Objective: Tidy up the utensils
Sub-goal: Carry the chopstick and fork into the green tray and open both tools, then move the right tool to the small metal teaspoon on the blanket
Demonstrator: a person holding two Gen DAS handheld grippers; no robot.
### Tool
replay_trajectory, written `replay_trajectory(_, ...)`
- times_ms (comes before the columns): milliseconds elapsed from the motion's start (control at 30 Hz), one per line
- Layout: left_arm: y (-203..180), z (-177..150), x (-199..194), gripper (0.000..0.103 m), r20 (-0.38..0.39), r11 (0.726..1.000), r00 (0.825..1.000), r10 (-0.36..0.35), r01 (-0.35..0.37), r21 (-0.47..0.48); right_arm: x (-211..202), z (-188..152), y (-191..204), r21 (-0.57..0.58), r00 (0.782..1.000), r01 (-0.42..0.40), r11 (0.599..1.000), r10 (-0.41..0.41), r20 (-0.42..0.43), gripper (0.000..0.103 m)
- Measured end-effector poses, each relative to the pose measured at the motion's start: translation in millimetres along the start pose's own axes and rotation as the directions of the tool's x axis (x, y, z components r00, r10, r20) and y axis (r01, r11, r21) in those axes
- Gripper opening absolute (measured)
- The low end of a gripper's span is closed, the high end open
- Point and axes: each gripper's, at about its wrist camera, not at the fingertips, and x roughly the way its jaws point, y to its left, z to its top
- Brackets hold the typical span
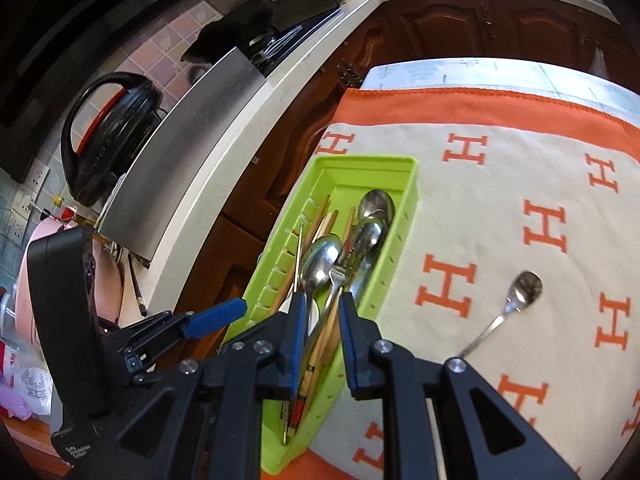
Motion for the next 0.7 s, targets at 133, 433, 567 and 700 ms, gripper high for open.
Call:
replay_trajectory(133, -5, -4, -11, 0.045, 0.026, 1.000, 1.000, 0.003, -0.003, 0.005, -10, -6, -7, 0.024, 1.000, 0.004, 1.000, -0.004, 0.009, 0.017)
replay_trajectory(433, -24, -16, -40, 0.045, 0.107, 0.998, 0.992, -0.064, 0.064, 0.012, -37, -22, -35, 0.128, 0.997, 0.057, 0.990, -0.063, 0.039, 0.031)
replay_trajectory(567, -38, -19, -47, 0.054, 0.134, 0.993, 0.984, -0.115, 0.113, 0.025, -43, -27, -56, 0.210, 0.996, 0.076, 0.975, -0.085, 0.033, 0.031)
replay_trajectory(700, -50, -20, -41, 0.056, 0.122, 0.988, 0.981, -0.154, 0.149, 0.043, -39, -31, -76, 0.294, 0.995, 0.096, 0.951, -0.102, 0.006, 0.031)
